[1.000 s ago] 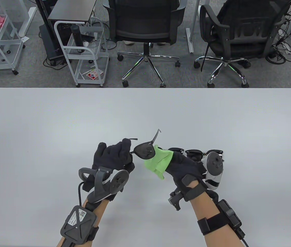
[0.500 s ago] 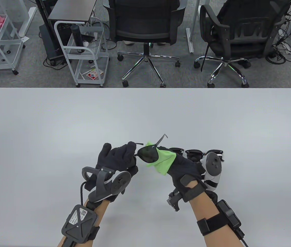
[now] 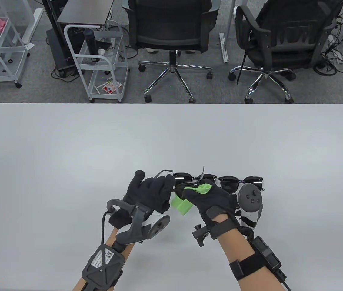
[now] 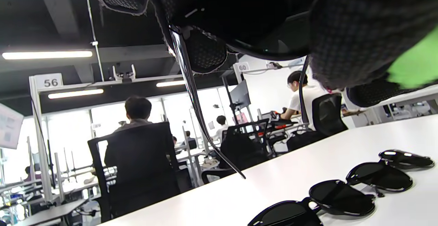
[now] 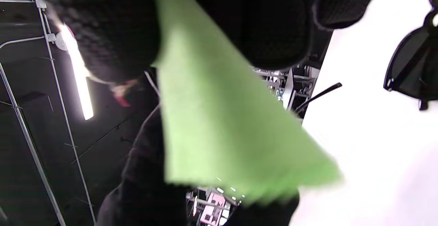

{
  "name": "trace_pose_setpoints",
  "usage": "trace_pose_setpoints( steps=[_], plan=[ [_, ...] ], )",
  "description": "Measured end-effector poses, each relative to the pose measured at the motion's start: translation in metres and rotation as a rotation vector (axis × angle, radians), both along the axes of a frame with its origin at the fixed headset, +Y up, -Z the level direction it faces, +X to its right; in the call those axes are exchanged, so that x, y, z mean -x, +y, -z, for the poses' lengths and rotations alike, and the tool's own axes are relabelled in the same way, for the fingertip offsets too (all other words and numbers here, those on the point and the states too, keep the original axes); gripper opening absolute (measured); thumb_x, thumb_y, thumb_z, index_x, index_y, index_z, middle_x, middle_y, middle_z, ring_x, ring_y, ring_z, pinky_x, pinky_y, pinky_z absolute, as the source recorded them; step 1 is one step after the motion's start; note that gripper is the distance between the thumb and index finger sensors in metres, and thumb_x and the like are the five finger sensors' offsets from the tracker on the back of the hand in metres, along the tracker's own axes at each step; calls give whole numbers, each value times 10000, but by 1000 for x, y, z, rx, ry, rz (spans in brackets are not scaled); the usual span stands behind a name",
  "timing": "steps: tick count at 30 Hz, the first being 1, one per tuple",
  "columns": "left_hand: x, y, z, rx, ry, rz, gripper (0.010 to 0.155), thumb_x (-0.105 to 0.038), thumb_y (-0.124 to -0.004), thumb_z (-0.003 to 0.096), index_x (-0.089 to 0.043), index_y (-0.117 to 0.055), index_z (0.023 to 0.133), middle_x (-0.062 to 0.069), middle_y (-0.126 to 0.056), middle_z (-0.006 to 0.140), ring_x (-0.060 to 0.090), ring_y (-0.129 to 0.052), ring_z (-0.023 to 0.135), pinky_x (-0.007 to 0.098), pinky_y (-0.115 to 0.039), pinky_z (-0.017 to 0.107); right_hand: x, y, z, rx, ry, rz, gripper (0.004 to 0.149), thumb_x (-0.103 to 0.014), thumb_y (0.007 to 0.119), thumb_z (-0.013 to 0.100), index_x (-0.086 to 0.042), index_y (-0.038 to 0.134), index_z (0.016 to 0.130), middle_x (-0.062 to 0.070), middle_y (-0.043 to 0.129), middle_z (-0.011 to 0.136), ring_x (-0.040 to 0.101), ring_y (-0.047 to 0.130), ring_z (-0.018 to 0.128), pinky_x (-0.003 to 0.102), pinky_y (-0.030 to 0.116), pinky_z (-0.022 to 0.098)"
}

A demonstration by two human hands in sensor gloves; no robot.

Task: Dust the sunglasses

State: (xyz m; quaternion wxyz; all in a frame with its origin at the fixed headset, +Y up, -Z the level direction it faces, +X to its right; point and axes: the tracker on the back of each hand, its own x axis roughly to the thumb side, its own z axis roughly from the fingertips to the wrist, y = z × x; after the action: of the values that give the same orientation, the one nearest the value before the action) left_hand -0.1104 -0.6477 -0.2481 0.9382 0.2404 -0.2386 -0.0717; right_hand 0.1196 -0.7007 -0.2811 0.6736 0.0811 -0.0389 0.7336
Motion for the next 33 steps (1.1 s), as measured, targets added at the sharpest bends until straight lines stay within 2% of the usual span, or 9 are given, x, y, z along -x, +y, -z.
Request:
trace_pose_setpoints(
  steps=[3,8,12,16,22,25,27,30,33],
  plan=[
    [3,0,3,6,27,-2,892,-652,-932,265,-390,-570,1037,-180,-796,966,78,-971,805,498,-623,773,-2,5,0,-71,15,-32,447,-539,909,382,-193,941,663,-10,1011,593,254,1012,508,601,718,584],
    [21,2,13,49,93,-60,895,-649,-937,265,-367,-583,1037,-156,-818,955,89,-988,783,501,-633,766,8,3,9,-58,380,194,631,-419,749,510,-24,678,997,195,798,983,443,853,821,681,616,619],
    [30,2,17,77,117,-129,903,-653,-934,264,-342,-589,1038,-142,-831,947,94,-1005,769,501,-641,762,13,1,10,-95,521,271,671,-453,670,535,-94,496,1075,237,601,1093,480,755,951,717,583,636],
    [31,3,17,84,122,-149,907,-658,-930,264,-328,-592,1038,-136,-836,945,96,-1014,765,499,-650,758,13,-7,11,-43,498,483,706,-586,508,505,-115,704,992,183,651,1076,497,745,955,754,535,630],
    [18,2,10,49,66,-101,908,-652,-935,264,-339,-581,1039,-143,-823,954,94,-1003,785,498,-641,764,1,-13,5,40,115,351,390,-421,851,479,-202,907,797,33,1017,775,236,1082,633,618,711,630],
    [13,3,6,13,51,-79,907,-659,-923,263,-344,-572,1037,-151,-816,954,84,-1003,787,490,-641,766,4,-13,4,66,150,351,489,-427,901,450,-153,853,853,34,989,761,235,1051,599,637,698,615],
    [15,4,6,22,29,-109,902,-645,-933,267,-360,-563,1038,-152,-803,964,91,-986,804,497,-626,772,9,-11,6,78,243,329,665,-489,897,435,-111,750,961,90,939,870,327,993,711,687,635,608],
    [11,3,3,-10,17,-11,900,-641,-936,265,-370,-562,1037,-161,-798,966,84,-983,809,502,-617,777,17,-6,7,38,354,217,546,-436,846,465,-142,803,923,113,880,945,368,953,782,680,637,604],
    [6,4,-1,-47,2,24,890,-617,-959,271,-390,-563,1035,-174,-787,969,87,-959,812,512,-599,779,5,3,4,18,117,79,450,-366,932,393,-148,932,787,79,1014,769,299,1033,638,638,694,588]
  ],
)
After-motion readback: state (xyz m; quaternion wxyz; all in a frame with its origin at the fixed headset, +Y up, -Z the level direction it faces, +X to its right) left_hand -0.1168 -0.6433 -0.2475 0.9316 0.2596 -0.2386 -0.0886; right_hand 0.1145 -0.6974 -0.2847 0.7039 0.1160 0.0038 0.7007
